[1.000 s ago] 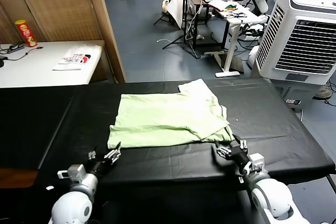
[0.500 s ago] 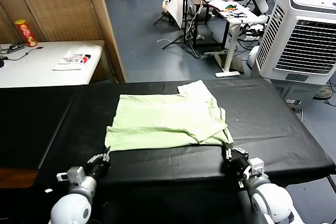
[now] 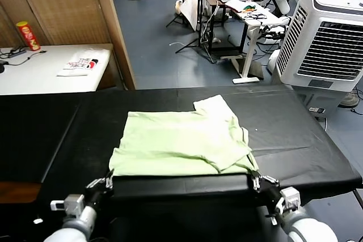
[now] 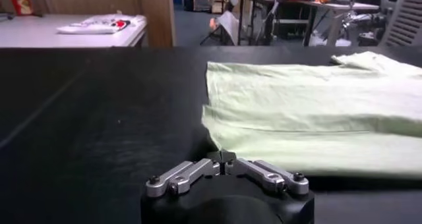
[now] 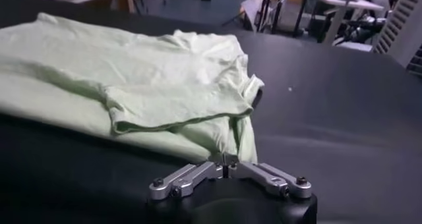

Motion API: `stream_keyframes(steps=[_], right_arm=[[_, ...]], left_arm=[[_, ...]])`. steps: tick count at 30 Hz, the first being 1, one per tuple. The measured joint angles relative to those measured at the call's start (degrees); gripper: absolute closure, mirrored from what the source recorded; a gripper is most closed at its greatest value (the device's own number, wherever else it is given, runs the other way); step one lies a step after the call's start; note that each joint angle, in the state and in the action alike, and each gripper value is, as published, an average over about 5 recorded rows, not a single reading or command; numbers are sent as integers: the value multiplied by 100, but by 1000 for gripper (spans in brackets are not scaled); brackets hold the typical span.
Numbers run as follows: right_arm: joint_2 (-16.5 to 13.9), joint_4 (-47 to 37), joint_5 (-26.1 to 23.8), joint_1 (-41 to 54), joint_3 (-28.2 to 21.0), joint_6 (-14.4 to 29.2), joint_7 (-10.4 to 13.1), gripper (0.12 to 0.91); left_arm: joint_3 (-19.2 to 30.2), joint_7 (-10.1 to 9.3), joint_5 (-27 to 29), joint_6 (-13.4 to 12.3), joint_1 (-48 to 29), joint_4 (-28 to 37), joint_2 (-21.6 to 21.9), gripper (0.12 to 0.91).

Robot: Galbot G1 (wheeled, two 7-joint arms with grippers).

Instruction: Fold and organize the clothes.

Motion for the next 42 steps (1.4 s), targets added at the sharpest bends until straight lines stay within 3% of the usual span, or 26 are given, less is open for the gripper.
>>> stream_keyframes(steps=[2,5,7,13,18,21,29,35,42], right_arm=[[-25,53,-2,-50,7,-57,-60,826],[-43,160,-8,-142,37,-177,-89,675],[-43,254,-19,-216,81,-261,-73,558],[-19,636,6,-439,272,-439,2,269],[-32,776,345,-260,452,-375,95,229],[-125,581,539,266,420,-328,231,227],[-239,-892,866,2787,-389,-266,400,227],[-53,-2473,917,4472,-1284,-284,427,227],[330,-4114,1114,5838,-2157,-403,459,227]], left_arm=[[-37,-8,10,6,145,-78,-15,904],[-68,-3,73,11,308,-170,-45,898],[-83,9,166,6,393,-218,-55,855],[-180,-14,275,116,592,-403,-29,545],[-314,37,196,253,539,-609,21,292],[-359,20,-109,326,236,-615,109,241],[5,-173,-1276,611,-1630,270,557,232],[642,-238,-1875,812,-3172,1589,882,232],[1414,-270,-2144,951,-4659,2940,893,232]])
